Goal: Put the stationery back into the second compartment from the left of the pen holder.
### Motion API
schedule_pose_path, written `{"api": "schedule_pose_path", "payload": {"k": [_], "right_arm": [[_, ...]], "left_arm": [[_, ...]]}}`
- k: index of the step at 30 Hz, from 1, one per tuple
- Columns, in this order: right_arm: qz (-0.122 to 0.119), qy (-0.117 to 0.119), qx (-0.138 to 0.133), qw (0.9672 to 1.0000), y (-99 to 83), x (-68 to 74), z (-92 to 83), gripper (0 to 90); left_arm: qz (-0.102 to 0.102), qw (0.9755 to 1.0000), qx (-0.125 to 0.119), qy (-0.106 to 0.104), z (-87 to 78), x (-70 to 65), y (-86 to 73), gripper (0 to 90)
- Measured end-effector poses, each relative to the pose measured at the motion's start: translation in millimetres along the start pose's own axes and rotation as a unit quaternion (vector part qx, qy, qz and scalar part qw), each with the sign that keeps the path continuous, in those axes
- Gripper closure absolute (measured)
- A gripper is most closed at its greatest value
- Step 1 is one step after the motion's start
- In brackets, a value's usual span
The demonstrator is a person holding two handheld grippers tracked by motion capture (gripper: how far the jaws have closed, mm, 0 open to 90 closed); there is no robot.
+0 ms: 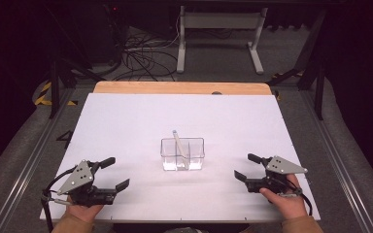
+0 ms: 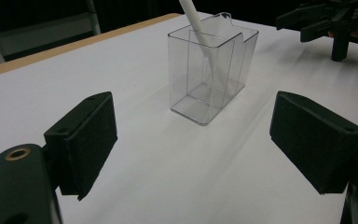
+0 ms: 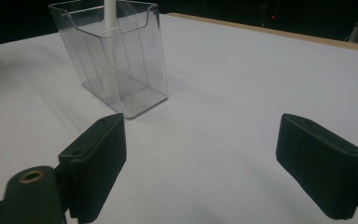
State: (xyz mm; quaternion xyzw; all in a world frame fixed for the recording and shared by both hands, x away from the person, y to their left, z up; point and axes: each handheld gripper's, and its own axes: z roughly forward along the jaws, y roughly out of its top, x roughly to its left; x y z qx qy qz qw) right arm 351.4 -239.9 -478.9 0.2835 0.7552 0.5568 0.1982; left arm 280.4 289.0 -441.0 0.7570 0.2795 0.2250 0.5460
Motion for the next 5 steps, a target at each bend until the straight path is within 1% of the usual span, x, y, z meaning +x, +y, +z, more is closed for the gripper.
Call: {"api": "schedule_pose_path", "payload": {"k": [5], "right_arm": [[-0.005,-0.007,0.004,1.0,0.3,-0.3,-0.5,17.1]], "left_arm": [[0.001,1.0,0.001,0.006,1.0,0.3,-1.1,15.3]]}}
